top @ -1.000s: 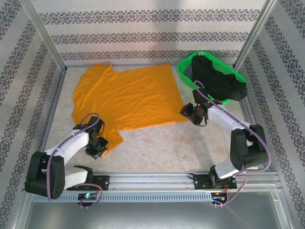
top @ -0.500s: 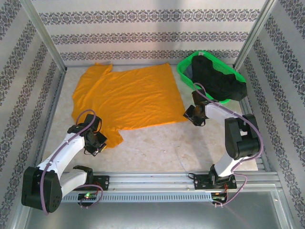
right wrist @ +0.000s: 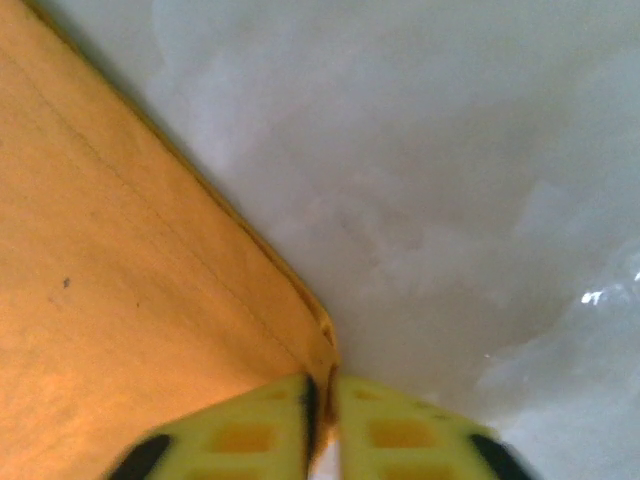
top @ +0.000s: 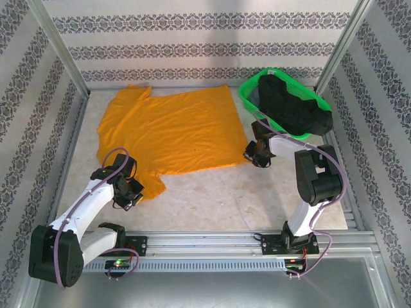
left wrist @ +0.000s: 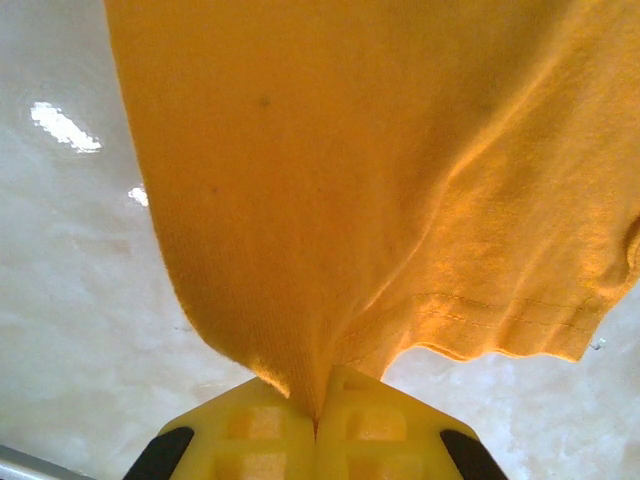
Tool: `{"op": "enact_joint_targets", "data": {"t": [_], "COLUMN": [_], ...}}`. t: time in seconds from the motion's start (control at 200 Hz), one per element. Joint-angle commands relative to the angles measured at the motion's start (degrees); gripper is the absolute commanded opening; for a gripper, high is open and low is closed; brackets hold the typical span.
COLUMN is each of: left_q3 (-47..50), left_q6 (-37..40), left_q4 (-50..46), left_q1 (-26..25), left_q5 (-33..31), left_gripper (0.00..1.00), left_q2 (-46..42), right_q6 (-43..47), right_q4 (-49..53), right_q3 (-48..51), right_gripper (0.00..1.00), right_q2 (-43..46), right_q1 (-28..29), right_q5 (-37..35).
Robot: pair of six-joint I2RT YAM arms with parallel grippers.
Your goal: Fold and stack the t-shirts
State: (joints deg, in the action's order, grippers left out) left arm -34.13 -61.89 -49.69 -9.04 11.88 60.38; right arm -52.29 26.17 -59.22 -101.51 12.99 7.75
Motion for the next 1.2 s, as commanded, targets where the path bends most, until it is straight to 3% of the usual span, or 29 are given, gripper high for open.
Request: {"op": "enact_joint_targets", "data": {"t": [0.0, 0.245, 0.56, 0.694, 0.949, 1.194], "left_q3": [-1.5, -0.5, 3.8, 1.9, -10.6, -22.2], "left_q6": [1.0, 0.7, -1.0, -1.9, 1.0, 6.9], "left_q4": [-3.5, -8.4, -18.1, -16.7, -4.6, 3.2], "left_q1": [-0.5, -0.4, -0.5, -0.5, -0.2, 4.4], "left_q5": [-0.9, 0.6, 2.7, 2.3, -1.2, -1.1], "left_gripper": [0.00, 0.00, 0.00, 0.00, 0.00, 0.00], "left_q2": [-0.8, -4.3, -15.0, -18.4, -5.8, 7.7], "right_q6": [-0.5, 1.9, 2.3, 0.9, -6.7, -12.2], "right_q4": [3.6, 8.8, 13.7, 14.6, 13.9, 15.5], "right_q3": [-1.2, 1.9, 10.4, 12.0, 8.5, -0.5], "right_gripper": [0.00, 0.00, 0.00, 0.00, 0.00, 0.00], "right_q2": [-0.6, 6.2, 15.0, 17.8, 16.2, 10.8], "right_q1": [0.1, 0.3, 1.7, 2.7, 0.4, -0.8], "right_q5": [-3.4, -5.5, -2.1, -1.0, 4.3, 4.1]}}
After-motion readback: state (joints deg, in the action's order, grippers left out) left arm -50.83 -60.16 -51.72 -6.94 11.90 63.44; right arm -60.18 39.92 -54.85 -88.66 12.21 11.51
